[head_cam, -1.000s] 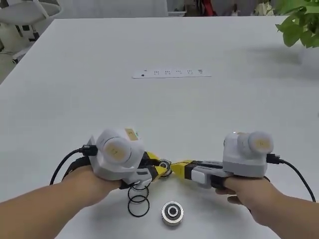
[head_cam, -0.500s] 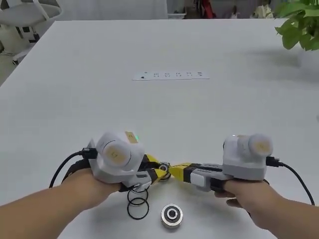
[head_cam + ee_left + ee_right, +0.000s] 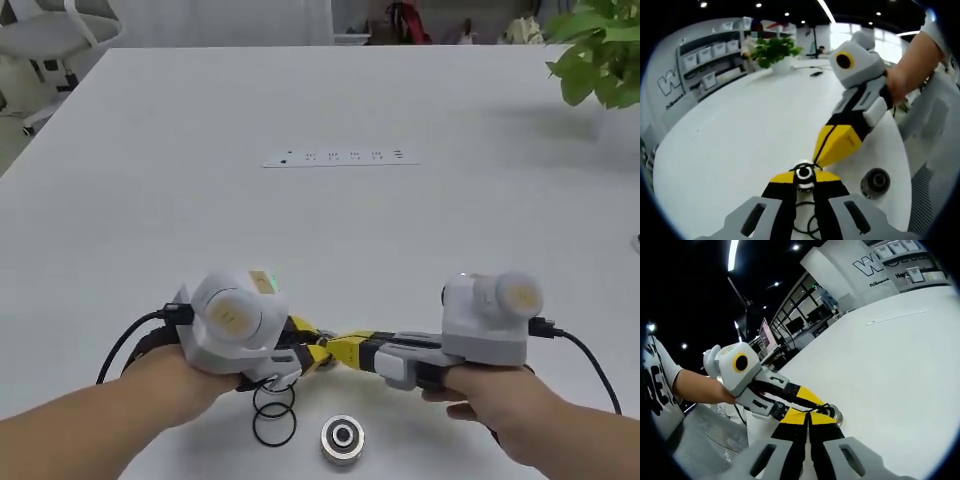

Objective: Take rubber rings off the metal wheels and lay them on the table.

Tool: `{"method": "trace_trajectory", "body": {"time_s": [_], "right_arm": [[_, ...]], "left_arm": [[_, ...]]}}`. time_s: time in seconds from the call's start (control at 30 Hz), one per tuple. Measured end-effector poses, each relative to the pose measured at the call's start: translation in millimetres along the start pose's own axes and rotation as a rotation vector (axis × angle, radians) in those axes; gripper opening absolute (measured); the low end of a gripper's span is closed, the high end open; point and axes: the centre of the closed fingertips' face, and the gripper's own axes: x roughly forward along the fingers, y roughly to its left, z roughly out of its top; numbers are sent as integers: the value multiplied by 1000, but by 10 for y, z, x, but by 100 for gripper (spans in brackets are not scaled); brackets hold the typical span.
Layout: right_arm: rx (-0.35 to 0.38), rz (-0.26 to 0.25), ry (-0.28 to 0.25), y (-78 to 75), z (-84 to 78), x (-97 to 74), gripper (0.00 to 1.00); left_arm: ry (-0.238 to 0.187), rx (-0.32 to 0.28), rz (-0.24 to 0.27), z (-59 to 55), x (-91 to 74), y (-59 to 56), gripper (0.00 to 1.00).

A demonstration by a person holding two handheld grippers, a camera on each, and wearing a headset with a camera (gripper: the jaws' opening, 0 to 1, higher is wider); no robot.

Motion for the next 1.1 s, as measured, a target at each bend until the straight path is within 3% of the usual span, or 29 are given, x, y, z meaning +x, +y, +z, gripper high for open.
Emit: {"method": "trace_trajectory", "body": {"time_s": [0.17, 0.47, 0.8, 1.1], "right_arm": [[17, -3, -7, -26, 1, -47, 0], [-24, -46, 19, -160, -32, -65, 0], [-27, -40, 10, -145, -14, -41, 0], [-10, -41, -6, -150, 11, -39, 0]], "left_arm": [[1, 3, 0, 1, -2, -5, 11], [-8, -1, -11, 7, -3, 4, 12], [-6, 2, -15, 16, -11, -1, 13], [-20, -15, -26, 18, -122, 23, 25]]}}
